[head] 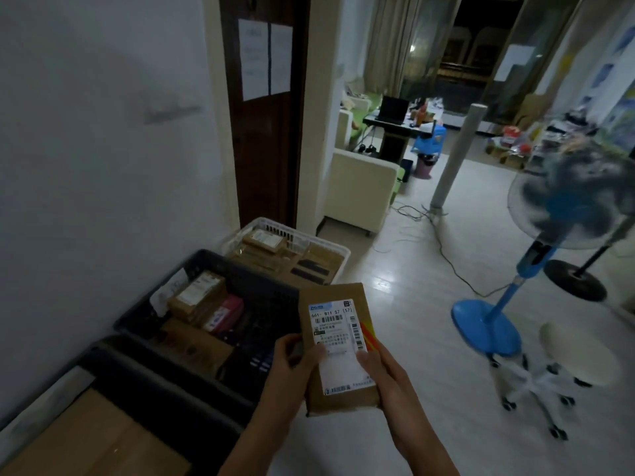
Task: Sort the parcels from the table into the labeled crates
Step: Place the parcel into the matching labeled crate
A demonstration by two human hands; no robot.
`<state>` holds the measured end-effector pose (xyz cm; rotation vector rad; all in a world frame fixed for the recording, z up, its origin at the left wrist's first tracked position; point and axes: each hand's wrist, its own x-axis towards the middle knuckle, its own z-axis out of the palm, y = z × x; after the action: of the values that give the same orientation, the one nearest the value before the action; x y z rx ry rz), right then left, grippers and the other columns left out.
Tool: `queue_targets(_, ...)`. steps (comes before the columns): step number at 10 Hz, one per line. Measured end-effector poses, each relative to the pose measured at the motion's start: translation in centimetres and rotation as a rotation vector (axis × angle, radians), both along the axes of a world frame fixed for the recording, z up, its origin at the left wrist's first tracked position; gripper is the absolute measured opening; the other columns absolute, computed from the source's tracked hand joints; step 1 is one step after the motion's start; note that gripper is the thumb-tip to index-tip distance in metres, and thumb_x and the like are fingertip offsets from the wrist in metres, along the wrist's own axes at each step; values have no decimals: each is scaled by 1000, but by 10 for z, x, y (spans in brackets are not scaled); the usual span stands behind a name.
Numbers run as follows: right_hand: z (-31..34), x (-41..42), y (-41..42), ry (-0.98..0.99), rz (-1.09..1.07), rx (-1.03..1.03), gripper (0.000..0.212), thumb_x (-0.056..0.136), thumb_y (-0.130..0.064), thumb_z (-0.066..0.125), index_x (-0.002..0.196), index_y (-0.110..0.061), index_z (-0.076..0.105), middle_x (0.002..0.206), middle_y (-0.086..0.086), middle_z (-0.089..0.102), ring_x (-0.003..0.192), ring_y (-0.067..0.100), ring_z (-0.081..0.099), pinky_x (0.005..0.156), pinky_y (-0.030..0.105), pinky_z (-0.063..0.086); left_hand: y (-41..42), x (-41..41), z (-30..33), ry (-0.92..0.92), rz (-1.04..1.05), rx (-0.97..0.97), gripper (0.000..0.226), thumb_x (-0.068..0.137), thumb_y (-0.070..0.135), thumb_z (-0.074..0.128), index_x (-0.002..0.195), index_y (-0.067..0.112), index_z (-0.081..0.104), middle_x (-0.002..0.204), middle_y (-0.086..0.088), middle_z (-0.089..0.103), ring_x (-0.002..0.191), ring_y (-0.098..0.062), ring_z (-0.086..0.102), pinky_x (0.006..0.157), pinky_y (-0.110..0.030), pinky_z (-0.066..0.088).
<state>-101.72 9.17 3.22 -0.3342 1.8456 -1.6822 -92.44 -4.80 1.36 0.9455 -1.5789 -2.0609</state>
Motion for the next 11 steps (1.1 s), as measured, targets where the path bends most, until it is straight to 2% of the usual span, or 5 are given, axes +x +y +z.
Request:
queue_targets(4,-31,-276,-135,-133,284,106,33,100,-32,59,132,-36,61,116,-4,75,98,16,74,81,36,63,-98,-243,-23,-77,301,164,32,92,27,70,116,21,50,110,-6,67,95,-24,71,64,-27,59)
queue_targets(6,-81,-386,-236,-150,417,240,33,101,-28,57,134,-32,60,118,-4,75,104,19,73,92,43,60,-185,-335,-76,-115,350,187,30,89,30,73,113,33,54,114,3,71,95,-12,71,78,-26,58)
queue_targets(7,-99,-441,-292,-125,503,330,35,102,-30,55,137,-32,59,119,-6,74,107,17,71,96,42,58,-227,-382,-101,-103,368,236,23,94,26,68,114,29,56,106,10,68,88,-1,67,66,-15,55)
queue_targets(8,-103,-487,-348,-83,590,368,29,105,-29,51,131,-36,60,120,-6,73,105,15,71,90,35,60,-272,-421,-110,-135,383,262,42,91,41,66,125,21,52,112,8,67,89,0,67,66,-13,54)
queue_targets(11,-141,-542,-457,-29,844,448,31,105,-30,50,135,-39,54,123,-12,68,106,7,67,86,26,59,-353,-461,-135,-234,537,353,36,97,49,56,124,27,50,115,7,68,90,-3,69,69,-15,51)
